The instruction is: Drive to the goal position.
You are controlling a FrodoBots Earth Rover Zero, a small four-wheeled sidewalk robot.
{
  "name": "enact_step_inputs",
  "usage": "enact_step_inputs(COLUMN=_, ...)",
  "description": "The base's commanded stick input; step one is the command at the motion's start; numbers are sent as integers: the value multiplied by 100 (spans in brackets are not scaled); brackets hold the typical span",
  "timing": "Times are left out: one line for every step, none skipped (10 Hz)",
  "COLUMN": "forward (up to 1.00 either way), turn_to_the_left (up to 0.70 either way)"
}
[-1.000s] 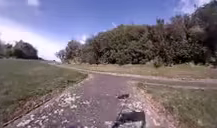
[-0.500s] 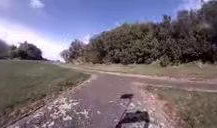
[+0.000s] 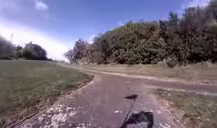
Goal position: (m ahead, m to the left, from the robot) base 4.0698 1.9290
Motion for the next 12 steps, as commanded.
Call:
enact_step_inputs(forward=70, turn_to_the_left=0)
enact_step_inputs(forward=70, turn_to_the_left=0)
enact_step_inputs(forward=70, turn_to_the_left=0)
enact_step_inputs(forward=70, turn_to_the_left=-1)
enact_step_inputs(forward=70, turn_to_the_left=-15)
enact_step_inputs(forward=70, turn_to_the_left=-35)
enact_step_inputs(forward=70, turn_to_the_left=-35)
enact_step_inputs(forward=70, turn_to_the_left=-23)
enact_step_inputs(forward=70, turn_to_the_left=0)
enact_step_inputs(forward=70, turn_to_the_left=0)
enact_step_inputs(forward=70, turn_to_the_left=0)
enact_step_inputs(forward=70, turn_to_the_left=0)
